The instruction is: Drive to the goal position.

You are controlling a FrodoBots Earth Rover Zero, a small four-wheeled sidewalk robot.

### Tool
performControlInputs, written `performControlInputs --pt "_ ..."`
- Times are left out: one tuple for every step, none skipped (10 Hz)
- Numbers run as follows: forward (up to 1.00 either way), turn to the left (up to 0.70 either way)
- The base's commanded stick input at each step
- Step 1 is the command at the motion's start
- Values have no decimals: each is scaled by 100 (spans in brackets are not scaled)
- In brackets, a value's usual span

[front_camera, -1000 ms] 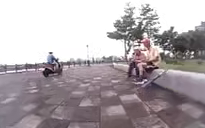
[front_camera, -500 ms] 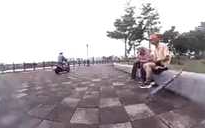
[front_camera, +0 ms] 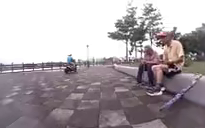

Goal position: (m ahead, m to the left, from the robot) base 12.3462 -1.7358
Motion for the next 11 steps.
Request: performControlInputs --pt "100 0" --pt "100 0" --pt "100 0" --pt "100 0" --pt "100 0" --pt "100 0" --pt "100 0" --pt "100 0" --pt "100 0" --pt "100 0" --pt "100 0"
